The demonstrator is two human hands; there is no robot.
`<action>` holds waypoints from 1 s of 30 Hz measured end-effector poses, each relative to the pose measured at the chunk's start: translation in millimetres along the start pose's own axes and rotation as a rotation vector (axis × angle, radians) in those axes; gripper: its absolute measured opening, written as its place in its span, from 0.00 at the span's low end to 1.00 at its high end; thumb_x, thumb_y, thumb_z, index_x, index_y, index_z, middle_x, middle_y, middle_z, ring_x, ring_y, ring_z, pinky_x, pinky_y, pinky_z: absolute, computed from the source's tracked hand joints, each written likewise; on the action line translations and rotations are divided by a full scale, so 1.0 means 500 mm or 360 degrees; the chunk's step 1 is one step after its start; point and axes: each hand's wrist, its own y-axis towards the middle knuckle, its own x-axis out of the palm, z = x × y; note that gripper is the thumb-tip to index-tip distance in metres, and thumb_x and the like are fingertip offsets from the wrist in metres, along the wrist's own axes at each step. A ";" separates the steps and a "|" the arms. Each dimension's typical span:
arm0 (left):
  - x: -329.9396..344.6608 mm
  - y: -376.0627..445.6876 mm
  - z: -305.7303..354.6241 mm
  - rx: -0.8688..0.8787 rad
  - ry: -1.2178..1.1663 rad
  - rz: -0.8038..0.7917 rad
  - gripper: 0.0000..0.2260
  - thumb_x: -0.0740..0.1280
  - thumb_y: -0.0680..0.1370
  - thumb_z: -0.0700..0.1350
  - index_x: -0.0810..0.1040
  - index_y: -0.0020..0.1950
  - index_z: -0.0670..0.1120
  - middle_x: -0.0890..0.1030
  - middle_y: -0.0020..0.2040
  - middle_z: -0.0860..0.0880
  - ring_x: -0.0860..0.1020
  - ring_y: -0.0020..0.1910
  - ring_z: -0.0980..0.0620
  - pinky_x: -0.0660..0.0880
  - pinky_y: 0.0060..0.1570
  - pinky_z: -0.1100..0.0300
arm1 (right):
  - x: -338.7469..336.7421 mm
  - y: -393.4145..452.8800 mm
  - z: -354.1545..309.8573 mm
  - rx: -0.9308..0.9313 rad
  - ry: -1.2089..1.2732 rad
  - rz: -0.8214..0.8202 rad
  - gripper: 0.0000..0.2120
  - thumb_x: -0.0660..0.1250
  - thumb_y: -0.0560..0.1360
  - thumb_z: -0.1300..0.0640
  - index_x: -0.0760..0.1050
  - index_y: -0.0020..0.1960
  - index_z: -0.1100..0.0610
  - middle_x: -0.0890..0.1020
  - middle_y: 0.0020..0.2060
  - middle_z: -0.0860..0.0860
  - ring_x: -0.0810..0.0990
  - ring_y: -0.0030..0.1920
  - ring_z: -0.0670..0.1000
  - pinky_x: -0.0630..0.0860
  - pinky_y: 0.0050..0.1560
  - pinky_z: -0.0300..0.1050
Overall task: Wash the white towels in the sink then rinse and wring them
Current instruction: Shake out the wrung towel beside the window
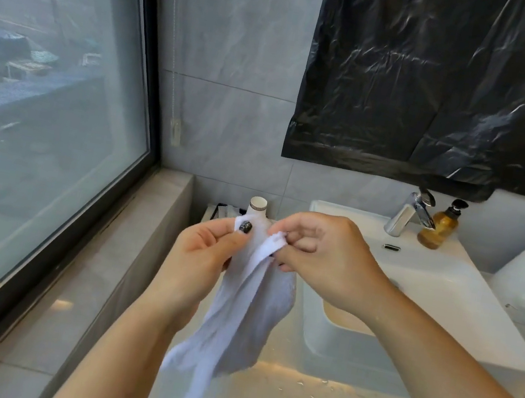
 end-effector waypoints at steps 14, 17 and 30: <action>-0.004 0.010 -0.006 0.0254 0.0529 -0.0165 0.16 0.66 0.77 0.28 0.80 0.55 0.48 0.86 0.48 0.49 0.83 0.50 0.47 0.78 0.53 0.46 | 0.035 0.036 0.011 -0.0331 -0.0249 0.0232 0.05 0.77 0.63 0.60 0.80 0.34 0.56 0.74 0.31 0.47 0.72 0.32 0.43 0.66 0.35 0.31; -0.023 0.010 -0.009 0.0178 0.0317 -0.0224 0.15 0.62 0.79 0.29 0.76 0.61 0.45 0.85 0.50 0.44 0.83 0.52 0.43 0.76 0.54 0.46 | 0.030 0.027 0.052 -0.0226 0.0260 0.0014 0.11 0.74 0.63 0.50 0.79 0.43 0.52 0.78 0.45 0.49 0.78 0.45 0.46 0.72 0.48 0.38; -0.073 0.020 0.022 0.0176 -0.0075 -0.0098 0.11 0.61 0.82 0.32 0.75 0.57 0.47 0.82 0.41 0.46 0.80 0.38 0.51 0.76 0.38 0.61 | 0.066 -0.003 0.192 -0.0191 -0.0026 -0.0021 0.05 0.66 0.79 0.53 0.74 0.46 0.54 0.78 0.41 0.45 0.76 0.43 0.43 0.72 0.47 0.38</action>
